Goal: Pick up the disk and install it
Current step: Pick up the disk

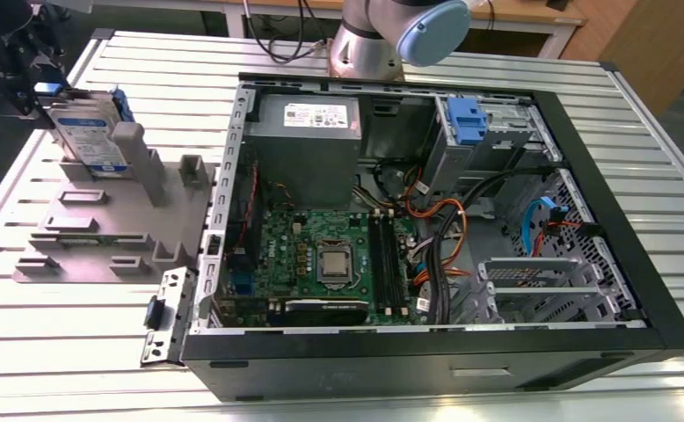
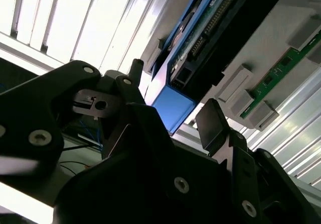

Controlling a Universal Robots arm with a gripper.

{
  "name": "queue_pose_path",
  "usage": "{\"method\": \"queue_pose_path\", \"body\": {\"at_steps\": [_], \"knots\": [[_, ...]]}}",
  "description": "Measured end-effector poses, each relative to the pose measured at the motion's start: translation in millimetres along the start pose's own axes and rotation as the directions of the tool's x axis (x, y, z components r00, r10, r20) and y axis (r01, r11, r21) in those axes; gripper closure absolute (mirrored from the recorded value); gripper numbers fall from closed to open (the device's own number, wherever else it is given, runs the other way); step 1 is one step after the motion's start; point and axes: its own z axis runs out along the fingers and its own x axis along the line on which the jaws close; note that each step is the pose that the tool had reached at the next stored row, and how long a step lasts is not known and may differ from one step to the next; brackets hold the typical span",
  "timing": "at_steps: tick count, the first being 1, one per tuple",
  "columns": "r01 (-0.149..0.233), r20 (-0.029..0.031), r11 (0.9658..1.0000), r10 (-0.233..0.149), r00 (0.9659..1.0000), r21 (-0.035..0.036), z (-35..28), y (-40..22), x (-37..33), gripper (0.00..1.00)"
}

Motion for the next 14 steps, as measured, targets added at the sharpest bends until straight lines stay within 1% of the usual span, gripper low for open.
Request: {"method": "queue_pose_path", "body": {"at_steps": [7, 8, 14], "knots": [[0.002, 0.0000, 1.0000, -0.002, 1.0000, 0.0000, 0.1, 0.0, 0.0, 0.33], [0.002, 0.0000, 1.0000, -0.002, 1.0000, 0.0000, 0.1, 0.0, 0.0, 0.40], [0.003, 0.0000, 1.0000, -0.003, 1.0000, -0.0001, 0.1, 0.0, 0.0, 0.41]]}}
